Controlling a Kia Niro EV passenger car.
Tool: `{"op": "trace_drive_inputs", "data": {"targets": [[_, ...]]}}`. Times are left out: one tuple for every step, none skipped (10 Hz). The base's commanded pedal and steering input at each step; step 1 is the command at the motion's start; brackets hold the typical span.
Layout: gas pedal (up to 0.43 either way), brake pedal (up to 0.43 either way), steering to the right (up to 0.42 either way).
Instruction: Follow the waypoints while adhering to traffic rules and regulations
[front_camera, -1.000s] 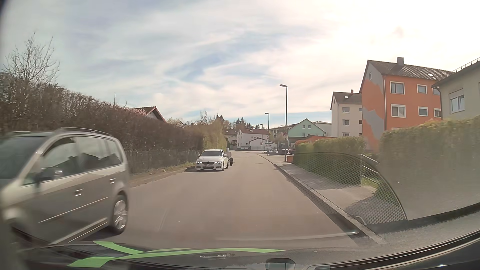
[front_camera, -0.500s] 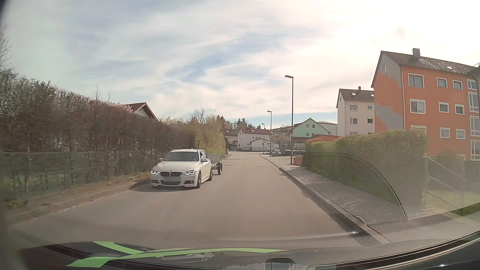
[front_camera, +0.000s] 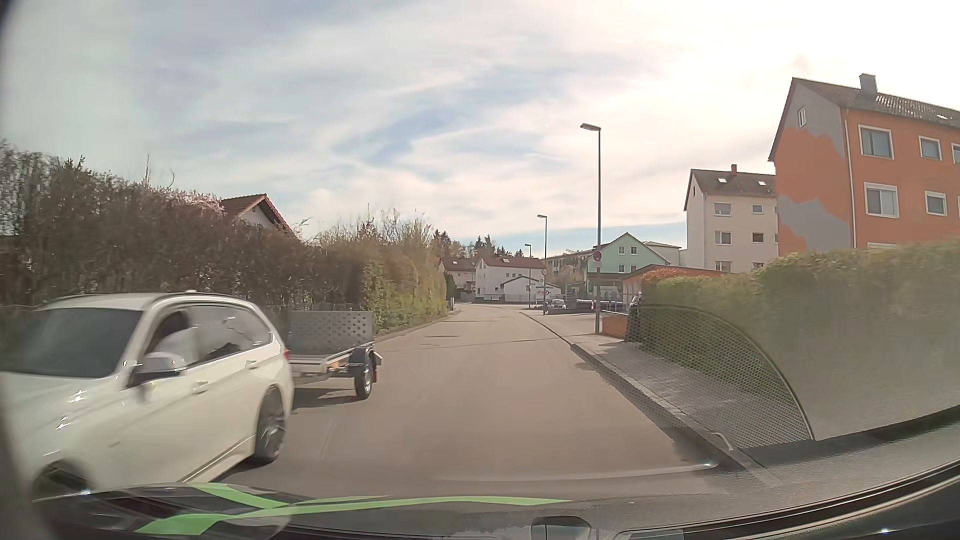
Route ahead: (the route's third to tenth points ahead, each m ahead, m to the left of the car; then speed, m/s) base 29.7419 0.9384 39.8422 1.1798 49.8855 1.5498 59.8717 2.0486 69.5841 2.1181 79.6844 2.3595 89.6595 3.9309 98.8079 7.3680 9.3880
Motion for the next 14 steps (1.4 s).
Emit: {"op": "trace_drive_inputs", "data": {"targets": [[0.098, 0.0, 0.001], [0.098, 0.0, 0.002], [0.098, 0.0, 0.002], [0.098, 0.0, 0.003], [0.098, 0.0, 0.003], [0.098, 0.0, 0.003], [0.098, 0.0, 0.003], [0.098, 0.0, 0.002], [0.098, 0.0, 0.002], [0.098, 0.0, 0.002], [0.098, 0.0, 0.002], [0.098, 0.0, 0.002], [0.098, 0.0, 0.001], [0.098, 0.0, 0.001]]}}
